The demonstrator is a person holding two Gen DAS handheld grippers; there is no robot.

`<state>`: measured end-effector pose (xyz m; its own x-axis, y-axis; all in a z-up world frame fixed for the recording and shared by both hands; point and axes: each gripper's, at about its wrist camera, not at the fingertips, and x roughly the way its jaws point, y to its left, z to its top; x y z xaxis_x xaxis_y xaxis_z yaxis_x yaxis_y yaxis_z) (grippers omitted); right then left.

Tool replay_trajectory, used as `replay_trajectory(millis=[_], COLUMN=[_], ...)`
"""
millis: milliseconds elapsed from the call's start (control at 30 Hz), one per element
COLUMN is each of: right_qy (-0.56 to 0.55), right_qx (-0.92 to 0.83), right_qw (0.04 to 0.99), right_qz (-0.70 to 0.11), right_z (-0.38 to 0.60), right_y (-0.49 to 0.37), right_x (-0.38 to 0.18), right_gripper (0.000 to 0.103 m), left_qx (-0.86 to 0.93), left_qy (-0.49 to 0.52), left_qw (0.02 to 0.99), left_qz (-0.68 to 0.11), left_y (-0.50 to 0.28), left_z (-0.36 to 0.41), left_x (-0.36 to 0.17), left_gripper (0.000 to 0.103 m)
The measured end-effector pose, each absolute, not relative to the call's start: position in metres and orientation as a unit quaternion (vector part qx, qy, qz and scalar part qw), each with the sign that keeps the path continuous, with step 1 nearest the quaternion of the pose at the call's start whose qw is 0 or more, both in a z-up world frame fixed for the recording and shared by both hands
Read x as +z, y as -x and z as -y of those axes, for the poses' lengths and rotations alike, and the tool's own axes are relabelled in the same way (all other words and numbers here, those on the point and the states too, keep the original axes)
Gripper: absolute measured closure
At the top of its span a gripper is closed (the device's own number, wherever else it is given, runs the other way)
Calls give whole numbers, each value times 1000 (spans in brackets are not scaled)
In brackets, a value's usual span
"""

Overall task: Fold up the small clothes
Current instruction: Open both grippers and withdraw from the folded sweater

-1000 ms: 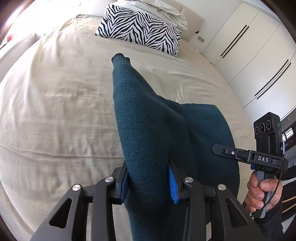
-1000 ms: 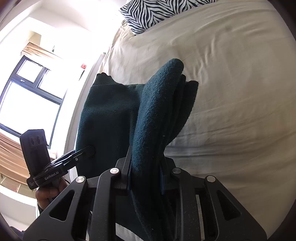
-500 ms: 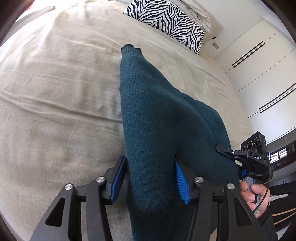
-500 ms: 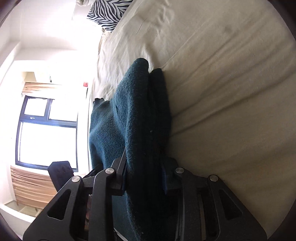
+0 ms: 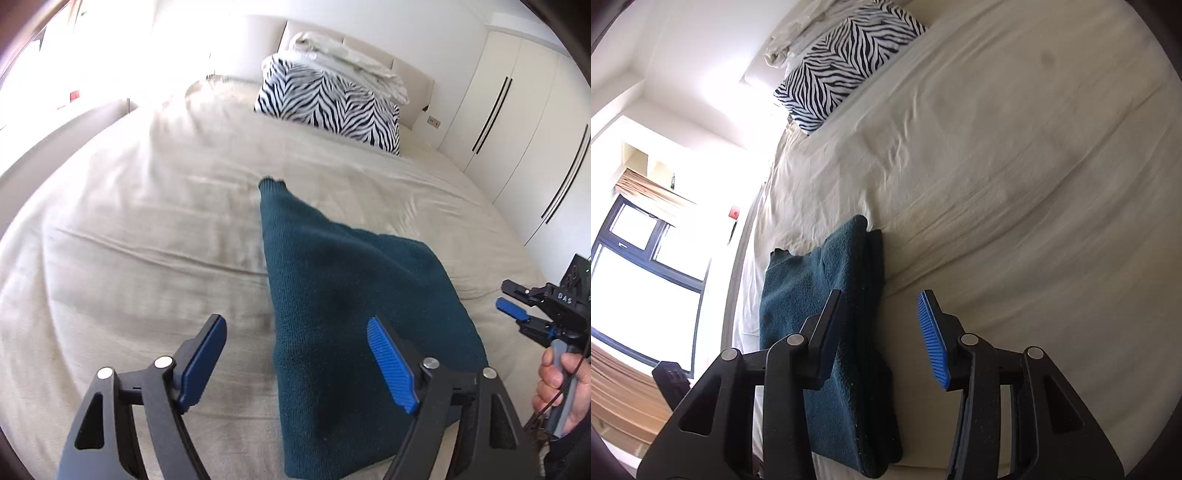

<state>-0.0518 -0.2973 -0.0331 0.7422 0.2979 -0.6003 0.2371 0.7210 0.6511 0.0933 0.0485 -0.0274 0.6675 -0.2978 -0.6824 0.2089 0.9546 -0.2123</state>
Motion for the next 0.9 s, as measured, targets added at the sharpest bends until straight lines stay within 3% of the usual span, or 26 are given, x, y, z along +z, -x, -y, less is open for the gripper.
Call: replay_trajectory(millis=[67, 100, 200, 267, 333, 433, 667, 767, 900], right_qy=[-328, -302, -219, -170, -132, -80, -73, -49, -32], right_qx=[-6, -22, -58, -74, -87, -93, -47, -53, -65], right_qw=[887, 902, 941, 963, 978, 989, 992, 994, 987], right_qz=[-324, -308, -250, -196, -134, -80, -93, -88, -141], right_z=[290, 283, 262, 245, 229, 207, 176, 160, 147], right_y=[71, 83, 112, 135, 163, 193, 222, 233, 225], right_x=[-6, 9, 55, 82, 108, 143, 190, 194, 178], right_gripper=[57, 55, 32, 9, 0, 0, 0, 0, 0], left_qx=[-119, -110, -75, -48, -39, -37, 12, 20, 10], left_qy=[25, 11, -18, -27, -32, -30, -52, -74, -52], left_qw=[938, 950, 969, 977, 983, 990, 994, 991, 976], left_qz=[-323, -293, -236, -205, -174, -135, -91, -114, -210], left_y=[-66, -53, -19, -7, 6, 25, 50, 45, 21], left_z=[-42, -39, -33, -32, -33, -38, -38, -31, -31], left_x=[-4, 7, 36, 57, 80, 112, 147, 135, 102], left_gripper=[0, 0, 0, 0, 0, 0, 0, 0, 0])
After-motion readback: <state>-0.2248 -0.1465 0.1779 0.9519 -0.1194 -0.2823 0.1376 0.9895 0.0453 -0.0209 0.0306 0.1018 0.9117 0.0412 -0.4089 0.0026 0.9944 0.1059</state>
